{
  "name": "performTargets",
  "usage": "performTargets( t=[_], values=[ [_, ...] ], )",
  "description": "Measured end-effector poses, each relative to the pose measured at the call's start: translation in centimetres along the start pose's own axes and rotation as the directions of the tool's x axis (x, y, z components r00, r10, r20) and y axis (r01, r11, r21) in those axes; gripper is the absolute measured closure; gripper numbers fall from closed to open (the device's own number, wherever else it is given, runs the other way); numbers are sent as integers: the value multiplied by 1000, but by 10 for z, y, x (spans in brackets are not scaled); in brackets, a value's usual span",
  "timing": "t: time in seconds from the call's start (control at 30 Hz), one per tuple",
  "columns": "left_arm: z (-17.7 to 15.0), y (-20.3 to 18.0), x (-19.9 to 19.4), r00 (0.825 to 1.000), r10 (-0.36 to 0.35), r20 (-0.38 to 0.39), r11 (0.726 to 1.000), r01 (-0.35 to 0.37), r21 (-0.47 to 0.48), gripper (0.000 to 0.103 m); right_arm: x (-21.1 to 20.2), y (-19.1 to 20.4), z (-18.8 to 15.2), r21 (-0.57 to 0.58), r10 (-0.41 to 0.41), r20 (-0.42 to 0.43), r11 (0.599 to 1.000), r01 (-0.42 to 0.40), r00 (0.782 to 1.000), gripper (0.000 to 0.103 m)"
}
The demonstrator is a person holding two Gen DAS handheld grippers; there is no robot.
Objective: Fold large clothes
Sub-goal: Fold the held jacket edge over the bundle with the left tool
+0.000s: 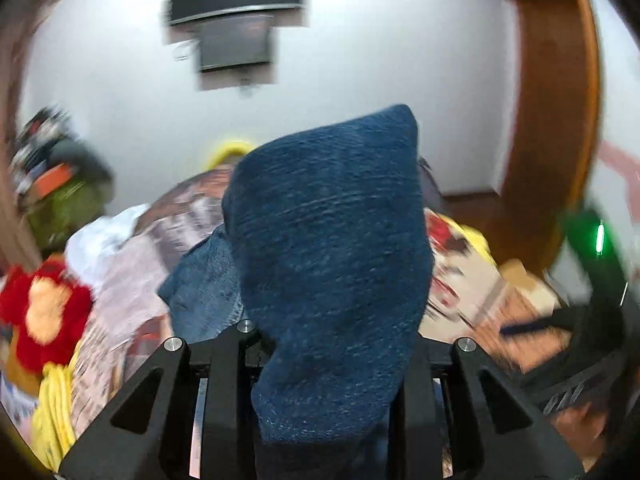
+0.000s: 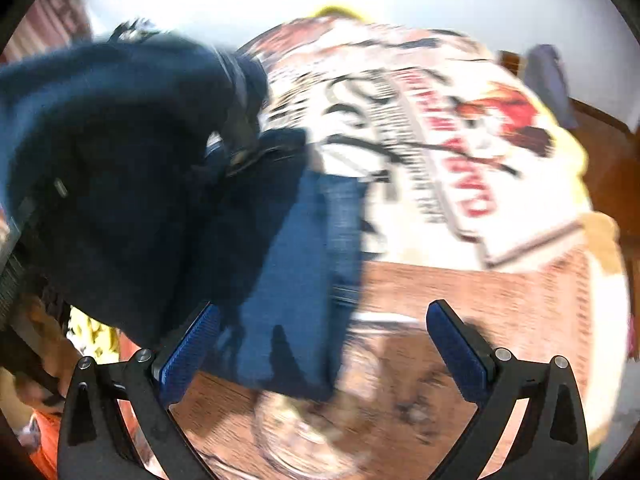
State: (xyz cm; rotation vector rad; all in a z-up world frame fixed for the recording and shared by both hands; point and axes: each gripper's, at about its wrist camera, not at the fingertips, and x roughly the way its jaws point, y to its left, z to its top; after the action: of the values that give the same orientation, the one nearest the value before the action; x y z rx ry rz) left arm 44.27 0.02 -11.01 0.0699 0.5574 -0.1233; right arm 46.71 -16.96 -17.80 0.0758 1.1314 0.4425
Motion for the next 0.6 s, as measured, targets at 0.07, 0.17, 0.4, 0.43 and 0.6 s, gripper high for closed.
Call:
performTargets(
  t=[0.07, 0.17, 0.4, 0.43, 0.6],
  values=[
    [-12, -24, 9, 998, -29, -49, 996, 33, 86, 77, -16, -18, -8, 41, -6, 11, 999, 5, 1000, 0],
    [-36, -49, 24, 983, -66, -170, 983, 94, 161, 77, -33, -33, -21, 76, -11, 25, 997, 9, 1000, 0],
    [-74, -54, 29, 932, -146, -333, 972, 198, 127, 71, -62, -50, -50, 113, 9, 49, 994, -14, 999, 0],
    [-76, -52, 27, 926, -159, -343, 970, 211, 118, 70, -64, -50, -52, 114, 8, 50, 993, -14, 999, 0],
    [-77, -47, 7, 891, -252, -378, 958, 284, 30, 47, -69, -45, -59, 84, -9, 59, 996, 5, 998, 0]
  ],
)
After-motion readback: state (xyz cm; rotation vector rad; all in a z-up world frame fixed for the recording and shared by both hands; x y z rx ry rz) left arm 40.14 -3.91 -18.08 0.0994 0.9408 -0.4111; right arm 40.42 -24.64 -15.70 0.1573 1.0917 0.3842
